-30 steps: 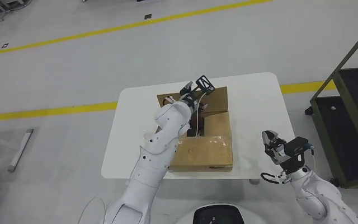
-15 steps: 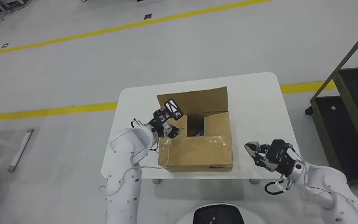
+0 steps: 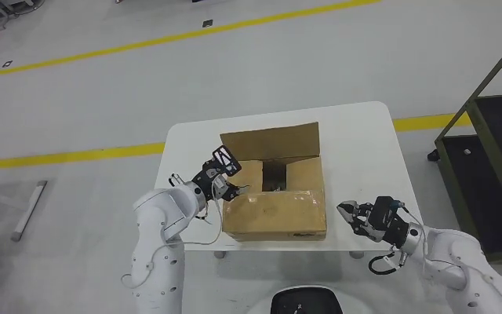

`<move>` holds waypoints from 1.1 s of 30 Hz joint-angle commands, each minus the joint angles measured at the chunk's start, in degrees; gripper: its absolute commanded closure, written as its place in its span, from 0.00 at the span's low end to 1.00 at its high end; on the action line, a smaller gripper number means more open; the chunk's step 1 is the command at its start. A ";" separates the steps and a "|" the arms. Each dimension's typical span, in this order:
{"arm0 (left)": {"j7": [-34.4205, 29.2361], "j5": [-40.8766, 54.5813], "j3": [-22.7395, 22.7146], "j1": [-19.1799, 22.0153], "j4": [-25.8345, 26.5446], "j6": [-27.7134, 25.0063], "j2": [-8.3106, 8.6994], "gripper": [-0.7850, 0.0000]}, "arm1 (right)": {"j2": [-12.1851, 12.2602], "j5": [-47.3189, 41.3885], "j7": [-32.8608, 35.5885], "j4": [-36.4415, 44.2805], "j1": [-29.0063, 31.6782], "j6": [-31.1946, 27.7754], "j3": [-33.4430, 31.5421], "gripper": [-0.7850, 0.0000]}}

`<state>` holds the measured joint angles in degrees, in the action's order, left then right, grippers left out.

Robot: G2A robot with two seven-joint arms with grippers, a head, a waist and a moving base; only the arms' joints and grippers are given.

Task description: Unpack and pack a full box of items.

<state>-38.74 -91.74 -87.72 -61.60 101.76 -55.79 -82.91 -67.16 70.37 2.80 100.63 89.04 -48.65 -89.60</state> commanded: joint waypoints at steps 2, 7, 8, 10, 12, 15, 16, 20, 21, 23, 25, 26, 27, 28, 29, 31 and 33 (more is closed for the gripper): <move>0.00 0.00 0.00 0.00 0.00 0.00 0.00 0.00 | 0.17 -1.06 1.36 1.95 -0.55 0.14 -0.21 1.00; 0.00 0.00 0.00 0.00 0.00 0.00 0.00 0.00 | 1.27 -9.29 15.70 2.13 -5.80 -5.89 -0.64 1.00; 0.00 0.00 0.00 0.00 0.00 0.00 0.00 0.00 | 1.55 -11.13 18.96 2.44 -7.72 -6.84 -0.72 1.00; 0.00 0.00 0.00 0.00 0.00 0.00 0.00 0.00 | 2.12 -16.08 26.97 1.05 -10.46 -8.38 0.43 1.00; 0.00 0.00 0.00 0.00 0.00 0.00 0.00 0.00 | 2.75 -20.25 33.54 0.56 -13.77 -9.14 1.13 1.00; 0.00 0.00 0.00 0.00 0.00 0.00 0.00 0.00 | 3.72 -26.87 42.62 -1.22 -17.76 -9.02 3.34 1.00; 0.00 0.00 0.00 0.00 0.00 0.00 0.00 0.00 | 3.86 -28.55 43.34 -1.92 -18.33 -8.92 3.56 1.00; 0.00 0.00 0.00 0.00 0.00 0.00 0.00 0.00 | 3.86 -28.55 43.34 -1.92 -18.33 -8.92 3.56 1.00; 0.00 0.00 0.00 0.00 0.00 0.00 0.00 0.00 | 3.86 -28.55 43.34 -1.92 -18.33 -8.92 3.56 1.00; 0.00 0.00 0.00 0.00 0.00 0.00 0.00 0.00 | 3.86 -28.55 43.34 -1.92 -18.33 -8.92 3.56 1.00; 0.00 0.00 0.00 0.00 0.00 0.00 0.00 0.00 | 3.86 -28.55 43.34 -1.92 -18.33 -8.92 3.56 1.00; 0.00 0.00 0.00 0.00 0.00 0.00 0.00 0.00 | 3.86 -28.55 43.34 -1.92 -18.33 -8.92 3.56 1.00; 0.00 0.00 0.00 0.00 0.00 0.00 0.00 0.00 | 3.86 -28.55 43.34 -1.92 -18.33 -8.92 3.56 1.00; 0.00 0.00 0.00 0.00 0.00 0.00 0.00 0.00 | 3.86 -28.55 43.34 -1.92 -18.33 -8.92 3.56 1.00; 0.00 0.00 0.00 0.00 0.00 0.00 0.00 0.00 | 3.86 -28.55 43.34 -1.92 -18.33 -8.92 3.56 1.00; 0.00 0.00 0.00 0.00 0.00 0.00 0.00 0.00 | 3.83 -28.63 42.49 -1.09 -18.13 -7.44 4.10 1.00; 0.00 0.00 0.00 0.00 0.00 0.00 0.00 0.00 | 3.89 -28.06 43.03 0.28 -18.96 -4.95 5.21 1.00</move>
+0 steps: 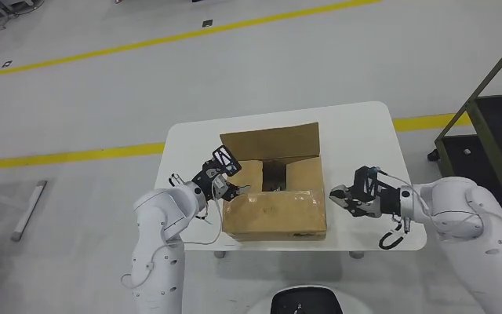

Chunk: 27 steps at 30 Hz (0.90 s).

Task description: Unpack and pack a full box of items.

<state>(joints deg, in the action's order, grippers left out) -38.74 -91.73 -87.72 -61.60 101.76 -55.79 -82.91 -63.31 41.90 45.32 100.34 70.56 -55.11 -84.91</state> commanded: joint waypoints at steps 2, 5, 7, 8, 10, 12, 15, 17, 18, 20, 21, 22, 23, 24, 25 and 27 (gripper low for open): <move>0.00 0.00 0.00 0.00 0.00 0.00 0.00 0.00 | 0.05 0.09 1.97 1.23 -2.30 4.74 2.02 1.00; 0.00 0.00 0.00 0.00 0.00 0.00 0.00 0.00 | 0.02 -4.09 4.39 -1.16 -6.06 9.29 4.08 1.00; 0.00 0.00 0.00 0.00 0.00 0.00 0.00 0.00 | -0.01 -8.05 7.83 -4.42 -9.82 12.30 5.81 1.00; 0.00 0.00 0.00 0.00 0.00 0.00 0.00 0.00 | -0.04 -10.14 10.45 -6.29 -11.77 13.82 6.99 1.00; 0.00 0.00 0.00 0.00 0.00 0.00 0.00 0.00 | -0.12 -15.16 14.20 -9.88 -15.57 15.54 8.80 1.00; 0.00 0.00 0.00 0.00 0.00 0.00 0.00 0.00 | -0.15 -19.88 20.14 -14.12 -19.37 16.31 11.18 1.00; 0.00 0.00 0.00 0.00 0.00 0.00 0.00 0.00 | -0.07 -23.59 22.29 -19.03 -23.54 18.44 15.01 1.00; 0.00 0.00 0.00 0.00 0.00 0.00 0.00 0.00 | 0.20 -25.28 22.71 -21.84 -25.32 18.86 17.40 1.00; 0.00 0.00 0.00 0.00 0.00 0.00 0.00 0.00 | 0.33 -25.86 22.77 -22.35 -25.89 18.91 18.60 1.00; 0.00 0.00 0.00 0.00 0.00 0.00 0.00 0.00 | 0.33 -25.86 22.77 -22.35 -25.89 18.91 18.60 0.00; 0.00 0.00 0.00 0.00 0.00 0.00 0.00 0.00 | 0.33 -25.86 22.77 -22.35 -25.89 18.91 18.60 0.00; 0.00 0.00 0.00 0.00 0.00 0.00 0.00 0.00 | 0.33 -25.86 22.77 -22.35 -25.89 18.91 18.60 0.00; 0.00 0.00 0.00 0.00 0.00 0.00 0.00 0.00 | 0.33 -25.86 22.77 -22.35 -25.89 18.91 18.60 0.00; 0.00 0.00 0.00 0.00 0.00 0.00 0.00 0.00 | 0.33 -25.86 22.77 -22.35 -25.89 18.91 18.60 0.00; 0.00 0.00 0.00 0.00 0.00 0.00 0.00 0.00 | 0.33 -25.86 22.77 -22.35 -25.89 18.91 18.60 0.00; 0.00 0.00 0.00 0.00 0.00 0.00 0.00 0.00 | 0.33 -25.86 22.77 -22.35 -25.89 18.91 18.60 0.00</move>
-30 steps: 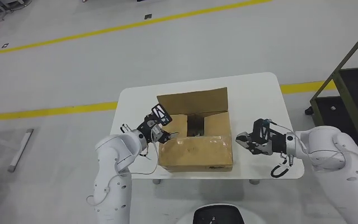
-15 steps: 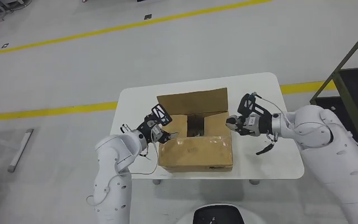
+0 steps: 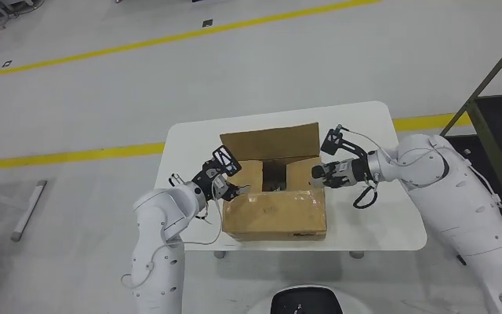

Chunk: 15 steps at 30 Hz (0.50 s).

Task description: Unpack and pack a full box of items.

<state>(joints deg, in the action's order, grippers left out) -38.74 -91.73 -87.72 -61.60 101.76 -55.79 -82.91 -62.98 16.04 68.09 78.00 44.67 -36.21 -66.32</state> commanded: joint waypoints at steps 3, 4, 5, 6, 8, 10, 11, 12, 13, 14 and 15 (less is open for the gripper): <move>0.00 0.00 0.00 0.00 0.00 0.00 0.00 0.00 | 0.11 0.74 -1.47 0.73 0.72 0.23 -0.07 0.00; 0.00 0.00 0.00 0.00 0.00 0.00 0.00 0.00 | 0.20 0.81 -1.60 0.61 0.96 0.48 -0.08 0.00; 0.00 0.00 0.00 0.00 0.00 0.00 0.00 0.00 | 0.32 1.08 -1.93 0.48 0.92 0.20 -0.29 0.00; 0.00 0.00 0.00 0.00 0.00 0.00 0.00 0.00 | 0.40 0.90 -1.92 -0.04 1.04 0.29 -0.30 0.00; 0.00 0.00 0.00 0.00 0.00 0.00 0.00 0.00 | 0.45 -1.46 -2.02 -1.09 1.07 -0.52 -0.13 0.00; 0.00 0.00 0.00 0.00 0.00 0.00 0.00 0.00 | 0.51 -2.75 -1.18 -2.96 0.82 -1.16 0.40 0.00; 0.00 0.00 0.00 0.00 0.00 0.00 0.00 0.00 | 0.53 -3.14 -1.56 -3.95 0.47 -1.55 0.54 0.01; 0.00 0.00 0.00 0.00 0.00 0.00 0.00 0.00 | 0.50 -4.06 -2.10 -4.75 0.31 -2.09 1.02 0.03; 0.00 0.00 0.00 0.00 0.00 0.00 0.00 0.00 | 0.51 -4.66 -2.71 -5.37 0.02 -2.69 1.59 0.01; 0.00 0.00 0.00 0.00 0.00 0.00 0.00 0.00 | 0.55 -5.03 -3.10 -6.32 -0.28 -3.09 2.17 0.00; 0.00 0.00 0.00 0.00 0.00 0.00 0.00 0.00 | 0.60 -5.05 -3.21 -6.97 -0.72 -3.20 2.91 0.00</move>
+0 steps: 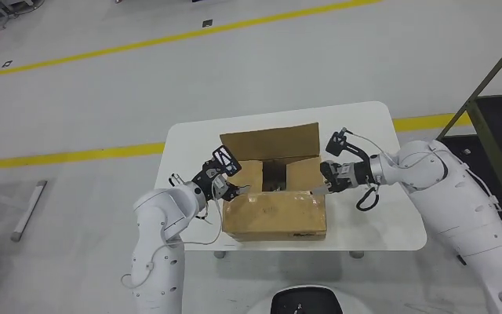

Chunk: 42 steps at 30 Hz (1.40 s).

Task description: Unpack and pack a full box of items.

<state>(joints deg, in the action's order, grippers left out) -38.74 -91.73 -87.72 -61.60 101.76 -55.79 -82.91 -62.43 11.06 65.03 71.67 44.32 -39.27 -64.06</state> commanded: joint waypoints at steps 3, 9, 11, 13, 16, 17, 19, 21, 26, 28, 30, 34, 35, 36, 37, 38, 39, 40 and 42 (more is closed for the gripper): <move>0.00 0.00 0.00 0.00 0.00 0.00 0.00 0.00 | 0.20 -1.82 -1.27 -2.26 -1.32 -1.26 2.74 0.04; 0.00 0.00 0.00 0.00 0.00 0.00 0.00 0.00 | 0.75 -3.27 -1.38 -4.19 -3.72 -1.36 7.59 0.25; 0.00 0.00 0.00 0.00 0.00 0.00 0.00 0.00 | 0.94 -4.44 -1.39 -4.77 -4.47 -1.38 8.93 0.45; 0.00 0.00 0.00 0.00 0.00 0.00 0.00 0.00 | 1.19 -5.50 -1.45 -5.19 -4.97 -1.43 10.64 0.38; 0.00 0.00 0.00 0.00 0.00 0.00 0.00 0.00 | 1.56 -7.31 -1.43 -5.96 -6.00 -1.42 12.53 0.25; 0.00 0.00 0.00 0.00 0.00 0.00 0.00 0.00 | 1.73 -7.50 -1.13 -6.20 -6.32 -1.12 13.26 0.22; 0.00 0.00 0.00 0.00 0.00 0.00 0.00 0.00 | 2.05 -8.57 -1.21 -6.18 -6.84 -1.19 14.31 0.20; 0.00 0.00 0.00 0.00 0.00 0.00 0.00 0.00 | 2.43 -9.62 -1.39 -5.84 -7.16 -1.38 15.48 0.25; 0.00 0.00 0.00 0.00 0.00 0.00 0.00 0.00 | 3.67 -12.48 -0.86 -3.41 -7.73 -0.85 18.94 0.33; 0.00 0.00 0.00 0.00 0.00 0.00 0.00 0.00 | 4.32 -13.35 -0.68 -2.07 -8.04 -0.67 20.58 0.31; 0.00 0.00 0.00 0.00 0.00 0.00 0.00 0.00 | 5.03 -13.31 -0.32 -0.96 -8.52 -0.31 22.27 0.33; 0.00 0.00 0.00 0.00 0.00 0.00 0.00 0.00 | 6.47 -11.09 -2.12 1.56 -9.41 -2.11 25.22 0.42; 0.00 0.00 0.00 0.00 0.00 0.00 0.00 0.00 | 6.87 -9.98 -3.07 2.19 -9.61 -3.07 25.88 0.51; 0.00 0.00 0.00 0.00 0.00 0.00 0.00 0.00 | 7.29 -8.77 -4.30 2.56 -9.71 -4.29 26.34 0.51; 0.00 0.00 0.00 0.00 0.00 0.00 0.00 0.00 | 7.71 -7.82 -5.56 3.14 -9.72 -5.55 26.81 0.51; 0.00 0.00 0.00 0.00 0.00 0.00 0.00 0.00 | 8.14 -6.94 -6.94 3.80 -9.69 -6.93 27.29 0.53; 0.00 0.00 0.00 0.00 0.00 0.00 0.00 0.00 | 8.62 -5.60 -8.33 4.24 -9.73 -8.31 27.65 0.53; 0.00 0.00 0.00 0.00 0.00 0.00 0.00 0.00 | 9.10 -4.32 -9.42 4.35 -9.79 -9.41 27.75 0.53; 0.87 -0.32 0.32 -0.56 0.42 1.20 0.12 0.00 | 9.97 -1.98 -11.86 5.42 -9.65 -11.84 28.14 0.58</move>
<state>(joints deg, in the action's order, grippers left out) -38.39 -91.83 -87.61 -61.85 101.90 -55.33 -82.87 -52.84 7.95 54.25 76.72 34.62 -50.04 -36.02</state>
